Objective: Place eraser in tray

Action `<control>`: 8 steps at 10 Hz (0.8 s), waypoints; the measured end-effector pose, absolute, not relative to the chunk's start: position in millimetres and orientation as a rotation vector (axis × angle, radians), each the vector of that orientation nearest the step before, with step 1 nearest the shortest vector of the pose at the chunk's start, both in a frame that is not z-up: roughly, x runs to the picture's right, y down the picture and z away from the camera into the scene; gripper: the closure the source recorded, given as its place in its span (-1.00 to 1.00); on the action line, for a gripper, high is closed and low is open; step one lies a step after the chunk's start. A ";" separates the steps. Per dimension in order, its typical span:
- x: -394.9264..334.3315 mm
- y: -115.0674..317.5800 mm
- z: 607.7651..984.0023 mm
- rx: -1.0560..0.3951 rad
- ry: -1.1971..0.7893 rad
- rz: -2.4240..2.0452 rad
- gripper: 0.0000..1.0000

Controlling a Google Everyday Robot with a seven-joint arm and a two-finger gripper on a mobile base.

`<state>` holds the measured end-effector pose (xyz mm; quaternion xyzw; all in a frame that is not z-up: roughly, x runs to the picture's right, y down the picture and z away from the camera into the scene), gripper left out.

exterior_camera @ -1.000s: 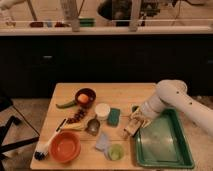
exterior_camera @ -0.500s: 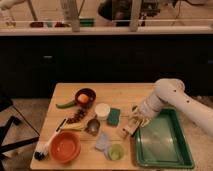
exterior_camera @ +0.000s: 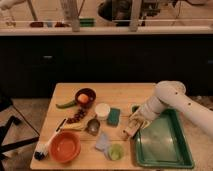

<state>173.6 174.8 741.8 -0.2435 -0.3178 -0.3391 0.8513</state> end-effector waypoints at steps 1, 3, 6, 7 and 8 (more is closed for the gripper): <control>174.4 173.3 742.1 -0.512 -0.677 -0.718 0.92; 183.4 175.0 737.4 -0.537 -0.719 -0.737 0.92; 193.7 176.2 730.5 -0.559 -0.752 -0.756 0.92; 199.0 176.9 728.0 -0.570 -0.762 -0.763 0.92; 202.9 178.0 726.4 -0.583 -0.774 -0.775 0.92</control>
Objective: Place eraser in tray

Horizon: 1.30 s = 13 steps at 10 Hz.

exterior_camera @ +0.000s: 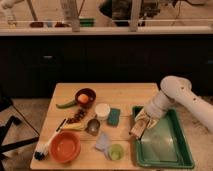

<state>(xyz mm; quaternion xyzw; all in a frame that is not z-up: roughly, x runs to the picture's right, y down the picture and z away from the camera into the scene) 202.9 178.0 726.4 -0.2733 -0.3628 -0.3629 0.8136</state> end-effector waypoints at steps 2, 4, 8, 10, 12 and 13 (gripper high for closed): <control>211.8 181.3 724.5 -0.617 -0.793 -0.794 0.92; 225.3 187.1 722.8 -0.650 -0.805 -0.806 0.92; 248.7 198.9 722.7 -0.664 -0.809 -0.816 0.91; 262.8 208.5 726.0 -0.674 -0.802 -0.808 0.58; 267.4 214.4 728.0 -0.686 -0.809 -0.815 0.22; 269.8 218.4 729.4 -0.696 -0.820 -0.819 -0.02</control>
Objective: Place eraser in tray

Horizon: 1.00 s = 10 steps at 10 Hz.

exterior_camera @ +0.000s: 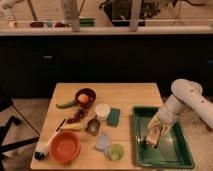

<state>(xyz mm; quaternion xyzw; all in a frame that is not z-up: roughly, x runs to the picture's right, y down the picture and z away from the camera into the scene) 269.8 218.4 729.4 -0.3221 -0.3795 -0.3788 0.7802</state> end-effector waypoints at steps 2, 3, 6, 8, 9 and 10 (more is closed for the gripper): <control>276.1 225.8 731.6 -0.717 -0.829 -0.813 -0.37; 279.2 230.1 733.6 -0.731 -0.832 -0.808 -0.56; 280.1 236.1 740.3 -0.747 -0.821 -0.813 -0.60; 279.6 239.6 744.1 -0.758 -0.813 -0.814 -0.60; 277.2 240.4 746.6 -0.764 -0.812 -0.818 -0.60; 273.2 240.2 748.9 -0.767 -0.810 -0.828 -0.60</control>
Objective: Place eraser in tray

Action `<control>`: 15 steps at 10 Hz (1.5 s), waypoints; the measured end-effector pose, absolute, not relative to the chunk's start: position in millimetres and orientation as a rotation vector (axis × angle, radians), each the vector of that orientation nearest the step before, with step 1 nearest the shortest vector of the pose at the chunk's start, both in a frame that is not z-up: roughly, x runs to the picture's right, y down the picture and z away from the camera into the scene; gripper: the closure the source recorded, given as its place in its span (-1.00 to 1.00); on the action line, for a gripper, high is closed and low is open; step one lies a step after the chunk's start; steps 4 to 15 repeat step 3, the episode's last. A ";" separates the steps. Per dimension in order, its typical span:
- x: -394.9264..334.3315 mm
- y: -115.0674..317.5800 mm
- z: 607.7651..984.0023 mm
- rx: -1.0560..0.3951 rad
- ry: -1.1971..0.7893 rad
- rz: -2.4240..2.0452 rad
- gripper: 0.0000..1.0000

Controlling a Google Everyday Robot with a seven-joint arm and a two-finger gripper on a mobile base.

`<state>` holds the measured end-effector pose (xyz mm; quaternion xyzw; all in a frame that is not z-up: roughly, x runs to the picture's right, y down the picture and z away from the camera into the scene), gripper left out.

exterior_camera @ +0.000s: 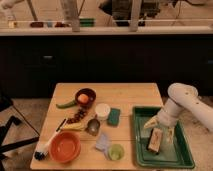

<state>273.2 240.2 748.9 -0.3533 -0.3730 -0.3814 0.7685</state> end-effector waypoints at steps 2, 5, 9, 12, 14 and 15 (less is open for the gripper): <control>266.7 235.5 747.9 -0.748 -0.787 -0.844 -0.60; 263.7 230.3 746.6 -0.723 -0.743 -0.850 -0.60; 263.7 230.3 746.6 -0.723 -0.743 -0.850 -0.60; 263.7 230.3 746.6 -0.723 -0.743 -0.850 -0.60; 263.7 230.3 746.6 -0.723 -0.743 -0.850 -0.60; 263.7 230.3 746.6 -0.723 -0.743 -0.850 -0.60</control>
